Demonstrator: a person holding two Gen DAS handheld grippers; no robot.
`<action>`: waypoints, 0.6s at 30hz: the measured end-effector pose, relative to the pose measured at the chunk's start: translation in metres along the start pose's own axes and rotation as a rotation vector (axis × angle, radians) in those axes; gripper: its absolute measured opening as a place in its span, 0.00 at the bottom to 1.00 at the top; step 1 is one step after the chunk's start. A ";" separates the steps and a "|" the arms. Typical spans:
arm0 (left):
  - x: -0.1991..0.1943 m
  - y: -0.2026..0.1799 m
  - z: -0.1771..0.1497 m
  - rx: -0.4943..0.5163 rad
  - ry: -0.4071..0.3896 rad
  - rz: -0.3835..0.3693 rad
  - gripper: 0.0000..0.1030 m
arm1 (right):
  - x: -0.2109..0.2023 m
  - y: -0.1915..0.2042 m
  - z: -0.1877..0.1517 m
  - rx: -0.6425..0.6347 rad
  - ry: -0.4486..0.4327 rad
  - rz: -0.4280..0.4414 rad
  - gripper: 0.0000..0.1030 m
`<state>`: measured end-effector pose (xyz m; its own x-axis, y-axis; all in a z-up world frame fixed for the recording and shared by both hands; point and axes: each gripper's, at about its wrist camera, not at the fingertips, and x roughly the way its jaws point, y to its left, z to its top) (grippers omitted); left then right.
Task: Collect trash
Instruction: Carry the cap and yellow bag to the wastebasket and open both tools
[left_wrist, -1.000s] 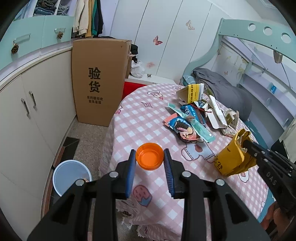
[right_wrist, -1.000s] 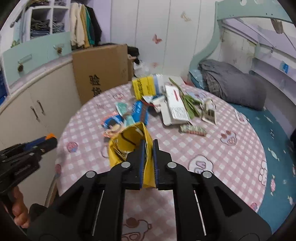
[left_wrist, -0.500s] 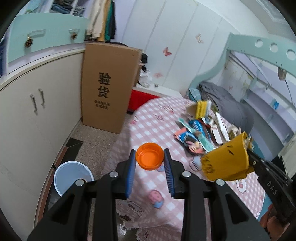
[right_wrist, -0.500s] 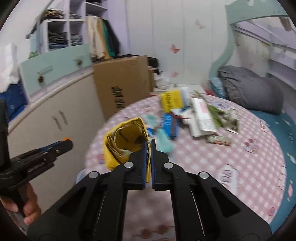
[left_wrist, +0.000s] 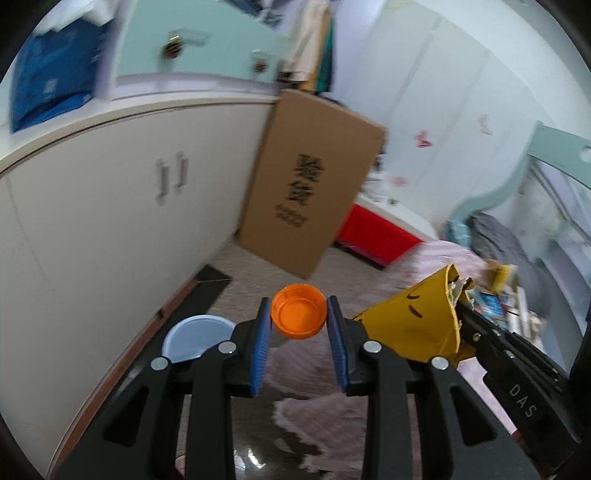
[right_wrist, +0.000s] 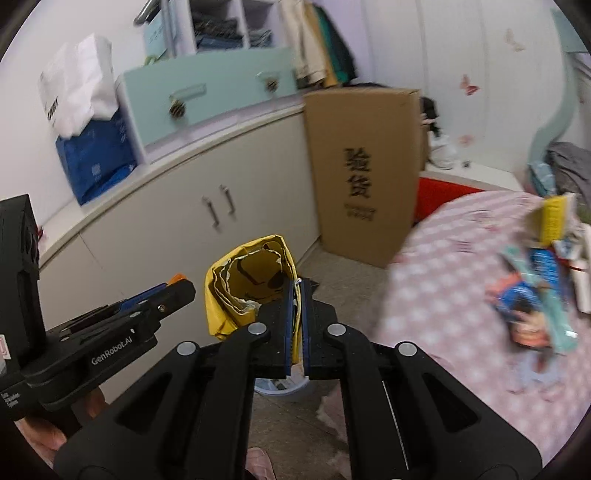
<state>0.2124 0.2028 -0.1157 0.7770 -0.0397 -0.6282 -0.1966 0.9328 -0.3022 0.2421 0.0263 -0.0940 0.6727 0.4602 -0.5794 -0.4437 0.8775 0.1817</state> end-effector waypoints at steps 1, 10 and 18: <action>0.006 0.011 0.002 -0.010 0.000 0.040 0.28 | 0.010 0.004 0.000 -0.002 0.007 0.010 0.04; 0.057 0.094 0.012 -0.117 0.034 0.281 0.28 | 0.129 0.035 -0.010 -0.038 0.112 0.026 0.66; 0.081 0.108 0.002 -0.107 0.090 0.305 0.28 | 0.137 0.025 -0.031 0.025 0.166 0.028 0.70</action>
<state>0.2549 0.3014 -0.1981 0.6177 0.1999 -0.7606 -0.4778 0.8636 -0.1610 0.3048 0.1068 -0.1940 0.5518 0.4579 -0.6970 -0.4449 0.8686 0.2183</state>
